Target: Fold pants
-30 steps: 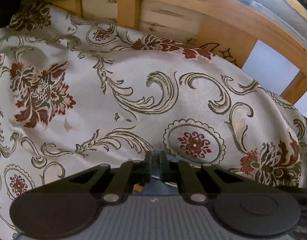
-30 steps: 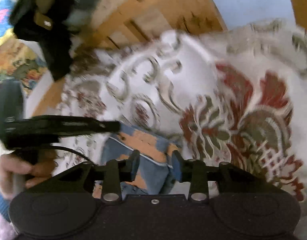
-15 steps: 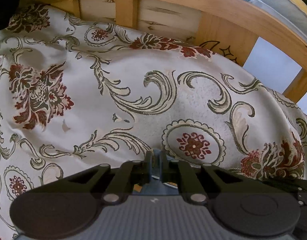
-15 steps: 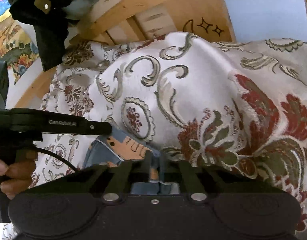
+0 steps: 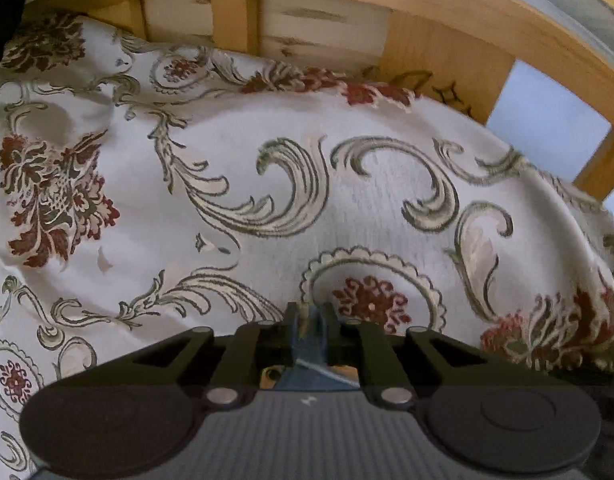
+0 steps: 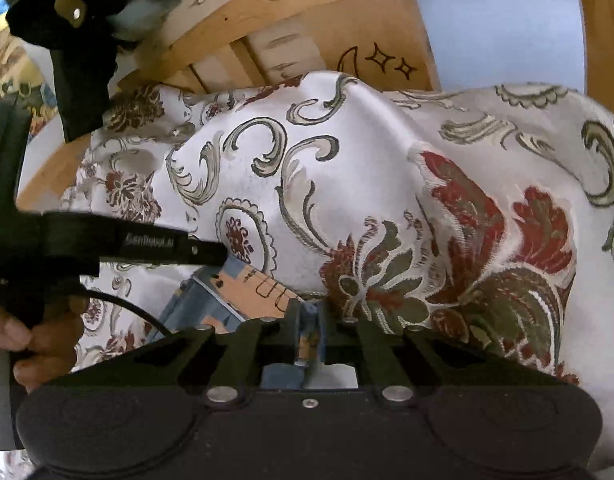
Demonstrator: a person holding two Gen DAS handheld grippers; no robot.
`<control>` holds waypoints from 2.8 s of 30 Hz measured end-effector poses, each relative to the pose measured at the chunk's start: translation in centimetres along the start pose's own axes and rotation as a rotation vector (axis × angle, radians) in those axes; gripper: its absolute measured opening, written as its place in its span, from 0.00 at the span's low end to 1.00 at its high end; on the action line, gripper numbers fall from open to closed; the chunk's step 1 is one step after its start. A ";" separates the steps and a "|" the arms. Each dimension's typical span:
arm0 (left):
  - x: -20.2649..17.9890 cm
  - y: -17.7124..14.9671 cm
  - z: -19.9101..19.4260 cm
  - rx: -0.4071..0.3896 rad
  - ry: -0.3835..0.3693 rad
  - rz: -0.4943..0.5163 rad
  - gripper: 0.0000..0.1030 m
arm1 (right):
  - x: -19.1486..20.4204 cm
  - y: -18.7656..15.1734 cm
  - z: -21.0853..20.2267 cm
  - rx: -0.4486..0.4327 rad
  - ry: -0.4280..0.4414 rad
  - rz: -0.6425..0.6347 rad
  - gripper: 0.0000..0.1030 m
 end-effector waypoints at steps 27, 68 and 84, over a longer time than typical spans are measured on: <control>11.2 -39.5 -24.9 -0.143 0.576 -0.741 0.91 | 4.0 -1.7 2.7 0.177 0.303 -0.070 0.91; 12.0 -36.8 -23.1 -0.168 0.595 -0.325 0.20 | 33.0 -15.4 0.6 0.679 1.049 -1.197 0.61; 13.2 -39.5 -26.5 -0.133 0.545 -0.390 0.44 | 36.2 -15.4 2.8 0.578 0.964 -1.064 0.06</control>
Point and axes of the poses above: each gripper's, at about its wrist camera, not at the fingertips, and z roughly the way its jaws point, x to its left, y to its top, the point moved 2 cm from there along z, roughly the way its jaws point, and after that the axes turned 7 degrees about -y, right-handed, at the moved point
